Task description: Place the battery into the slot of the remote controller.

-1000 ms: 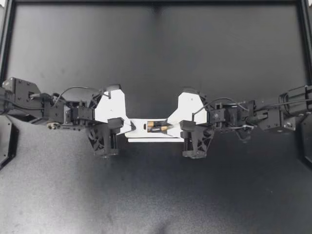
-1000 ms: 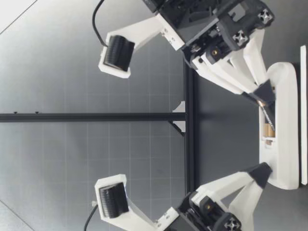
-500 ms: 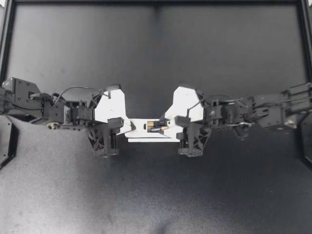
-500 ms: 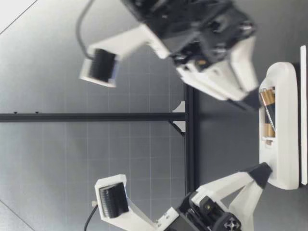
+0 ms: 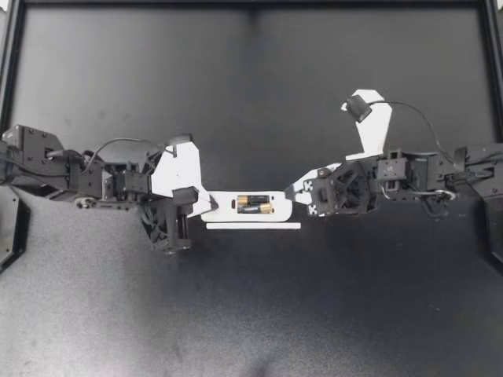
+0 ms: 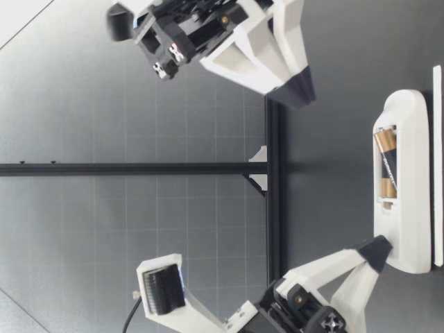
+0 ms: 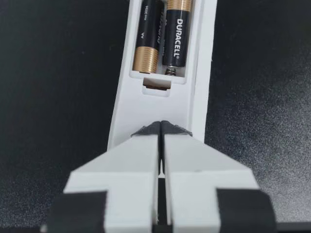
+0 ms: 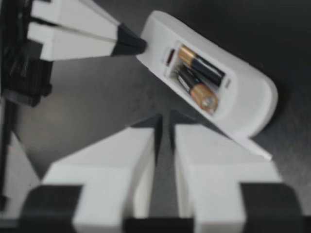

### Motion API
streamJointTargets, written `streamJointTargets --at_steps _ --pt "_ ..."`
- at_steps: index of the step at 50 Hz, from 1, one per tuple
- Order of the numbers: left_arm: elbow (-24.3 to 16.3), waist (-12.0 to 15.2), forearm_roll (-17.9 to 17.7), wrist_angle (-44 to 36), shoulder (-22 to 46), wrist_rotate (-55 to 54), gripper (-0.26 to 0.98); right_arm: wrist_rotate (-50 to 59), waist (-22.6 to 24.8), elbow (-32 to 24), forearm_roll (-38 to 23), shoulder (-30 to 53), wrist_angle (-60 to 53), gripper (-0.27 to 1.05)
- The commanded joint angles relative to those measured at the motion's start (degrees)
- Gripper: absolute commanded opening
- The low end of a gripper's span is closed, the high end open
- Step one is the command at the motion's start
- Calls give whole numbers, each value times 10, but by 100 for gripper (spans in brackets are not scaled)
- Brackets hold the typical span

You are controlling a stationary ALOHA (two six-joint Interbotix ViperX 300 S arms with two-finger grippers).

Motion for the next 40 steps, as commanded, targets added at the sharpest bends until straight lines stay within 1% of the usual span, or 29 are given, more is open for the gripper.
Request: streamJointTargets --at_steps 1,9,13,25,40 --pt "-1 2 -3 4 -6 -1 -18 30 4 -6 -1 -7 8 5" --pt "-1 2 -5 4 -4 -2 -18 37 4 -25 -1 22 25 -11" --pt "-1 2 -7 4 -4 -2 -18 37 4 -34 -1 40 29 -14" --pt "-1 2 -7 4 1 -3 -18 37 4 -64 -1 79 38 -14" --pt "-1 3 -7 4 3 -2 -18 34 4 -76 -2 97 44 -14"
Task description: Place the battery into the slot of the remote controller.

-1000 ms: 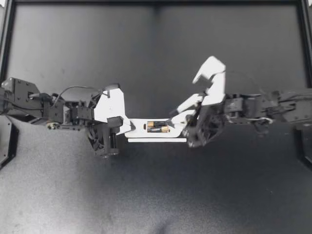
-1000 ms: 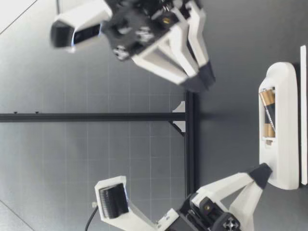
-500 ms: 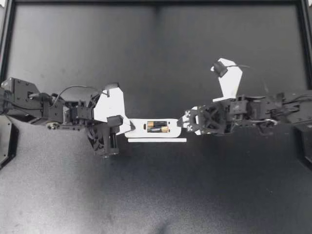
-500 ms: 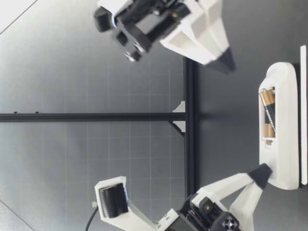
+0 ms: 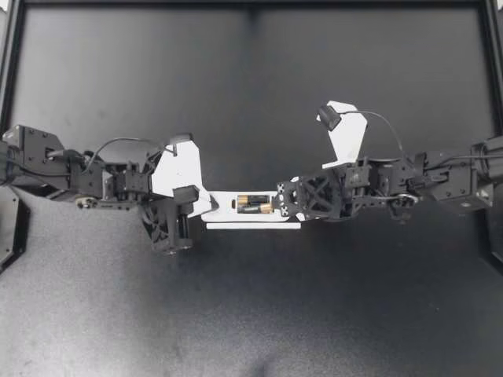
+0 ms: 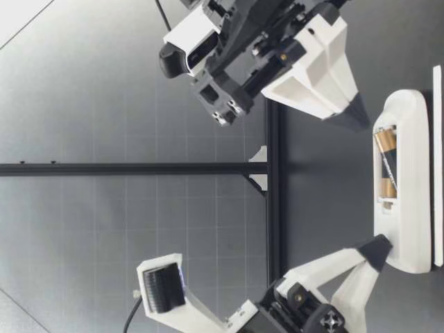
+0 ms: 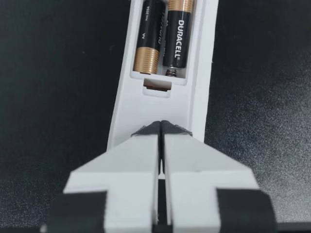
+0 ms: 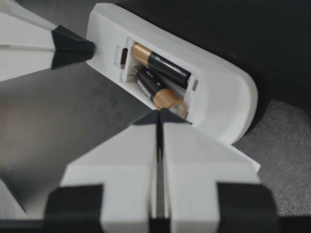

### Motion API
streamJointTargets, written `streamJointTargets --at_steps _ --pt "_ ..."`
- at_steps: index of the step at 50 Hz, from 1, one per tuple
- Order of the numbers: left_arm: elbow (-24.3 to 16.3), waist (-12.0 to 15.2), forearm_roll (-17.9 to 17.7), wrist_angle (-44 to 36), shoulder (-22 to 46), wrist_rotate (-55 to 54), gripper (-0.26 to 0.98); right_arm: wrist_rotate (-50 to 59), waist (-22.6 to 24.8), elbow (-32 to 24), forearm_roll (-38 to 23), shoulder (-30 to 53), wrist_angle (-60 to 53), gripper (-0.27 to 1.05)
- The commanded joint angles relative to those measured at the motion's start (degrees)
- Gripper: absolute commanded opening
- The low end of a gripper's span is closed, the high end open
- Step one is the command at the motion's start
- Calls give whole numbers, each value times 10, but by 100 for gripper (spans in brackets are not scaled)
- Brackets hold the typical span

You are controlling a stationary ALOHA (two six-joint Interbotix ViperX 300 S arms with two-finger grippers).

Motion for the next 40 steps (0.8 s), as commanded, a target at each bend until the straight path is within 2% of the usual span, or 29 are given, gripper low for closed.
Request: streamJointTargets --at_steps 1,29,40 --pt "0 1 -1 4 0 0 -18 -2 3 -13 -1 -3 -2 -14" --pt "4 1 -1 4 4 -1 -18 -3 4 -51 -28 34 21 -14" --pt "-2 1 -1 3 3 -1 -18 -4 4 -45 -40 22 47 -14"
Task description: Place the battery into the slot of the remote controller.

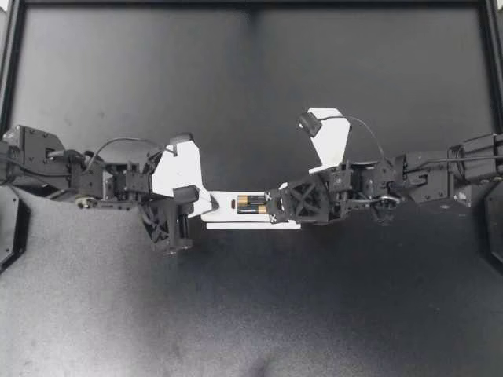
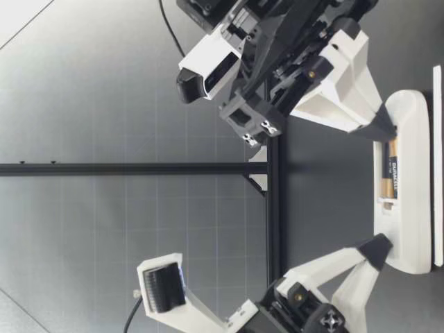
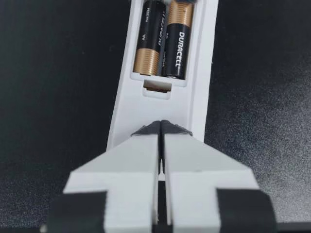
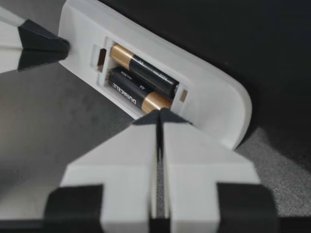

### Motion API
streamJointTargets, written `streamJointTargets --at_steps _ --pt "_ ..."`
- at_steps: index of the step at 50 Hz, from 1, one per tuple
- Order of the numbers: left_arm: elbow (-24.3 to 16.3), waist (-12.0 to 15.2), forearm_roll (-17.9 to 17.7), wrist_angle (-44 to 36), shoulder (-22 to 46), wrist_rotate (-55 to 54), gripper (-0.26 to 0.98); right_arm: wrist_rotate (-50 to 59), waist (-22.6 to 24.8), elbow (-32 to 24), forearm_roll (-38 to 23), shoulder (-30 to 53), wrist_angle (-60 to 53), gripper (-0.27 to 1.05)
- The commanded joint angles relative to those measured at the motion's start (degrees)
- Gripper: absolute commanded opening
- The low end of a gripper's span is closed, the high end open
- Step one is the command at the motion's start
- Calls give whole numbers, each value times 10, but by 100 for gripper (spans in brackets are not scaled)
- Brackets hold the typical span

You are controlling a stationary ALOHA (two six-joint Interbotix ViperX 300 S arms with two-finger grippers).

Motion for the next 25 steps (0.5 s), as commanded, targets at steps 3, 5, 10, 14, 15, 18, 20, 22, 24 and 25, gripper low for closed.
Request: streamJointTargets --at_steps 3,5,10,14,15,18,20,22,24,25 --pt "-7 1 0 2 -3 0 -18 -3 3 -2 -11 -30 10 -14" --pt "-11 0 0 0 -4 0 -18 -3 2 2 -22 -41 11 -14" --pt "-26 1 0 -11 -11 1 -18 -3 1 8 -54 -70 16 -14" --pt "-40 -1 0 -21 -11 1 -18 -3 -2 14 -86 -94 30 -14" --pt "-46 -2 0 -25 -10 2 -18 -3 -4 18 -98 -102 39 -14" --pt "-60 -5 0 -29 -6 3 -18 -3 -10 25 -125 -117 56 -14" --pt "-70 -6 0 -30 -1 3 -18 -3 -14 31 -156 -132 71 -14" --pt "-79 -7 0 -29 5 4 -18 -2 -17 34 -178 -142 80 -14" --pt "-89 -8 0 -29 14 4 -18 -2 -18 38 -203 -155 90 -14" --pt "-92 -8 0 -28 18 4 -18 -2 -18 39 -210 -159 93 -14"
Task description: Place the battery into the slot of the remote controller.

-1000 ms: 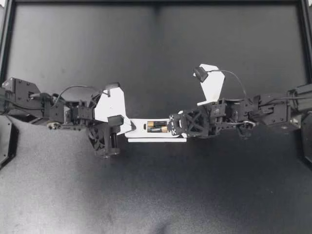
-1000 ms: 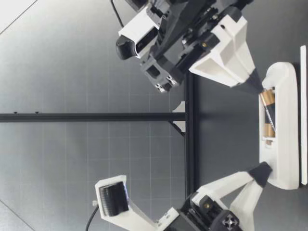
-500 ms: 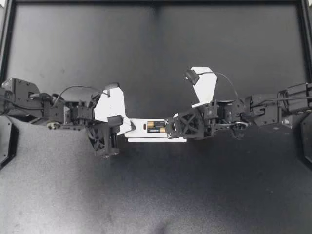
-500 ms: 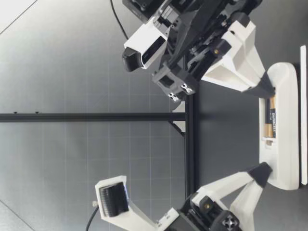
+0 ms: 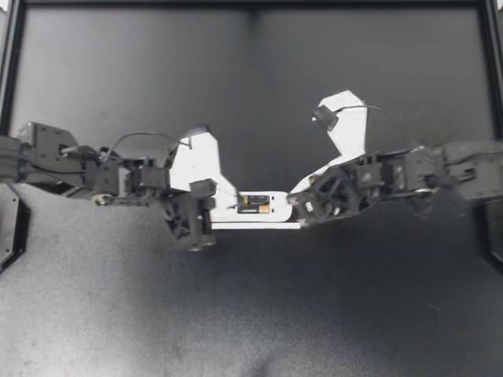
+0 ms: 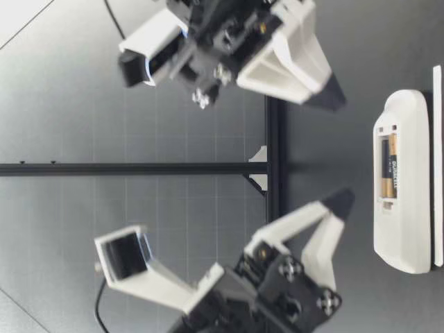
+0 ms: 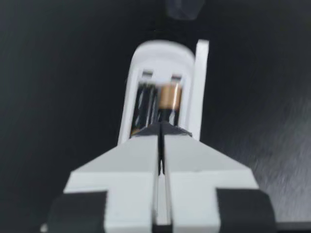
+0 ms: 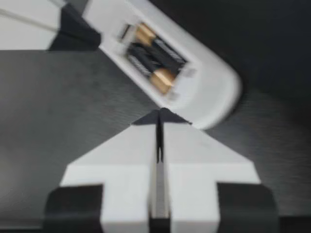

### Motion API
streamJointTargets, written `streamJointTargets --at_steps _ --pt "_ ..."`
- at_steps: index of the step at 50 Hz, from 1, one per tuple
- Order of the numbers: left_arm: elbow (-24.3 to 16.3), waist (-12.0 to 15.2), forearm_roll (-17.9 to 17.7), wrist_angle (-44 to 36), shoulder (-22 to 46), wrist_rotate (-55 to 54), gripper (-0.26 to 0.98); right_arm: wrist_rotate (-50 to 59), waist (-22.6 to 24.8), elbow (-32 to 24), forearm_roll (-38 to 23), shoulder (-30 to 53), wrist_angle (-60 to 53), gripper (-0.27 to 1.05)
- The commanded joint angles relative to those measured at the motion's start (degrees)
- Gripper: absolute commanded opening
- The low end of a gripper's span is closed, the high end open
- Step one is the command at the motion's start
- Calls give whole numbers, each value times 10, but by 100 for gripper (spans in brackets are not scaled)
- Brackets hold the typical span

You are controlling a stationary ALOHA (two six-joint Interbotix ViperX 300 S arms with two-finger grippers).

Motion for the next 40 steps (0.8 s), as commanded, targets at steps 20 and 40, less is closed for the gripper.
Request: streamJointTargets --at_steps 20,40 --pt "-83 -5 1 34 81 0 -18 -2 -10 8 -73 -60 31 -14" --pt "-72 -4 1 40 41 -2 -18 -9 -10 9 -128 -76 15 -14"
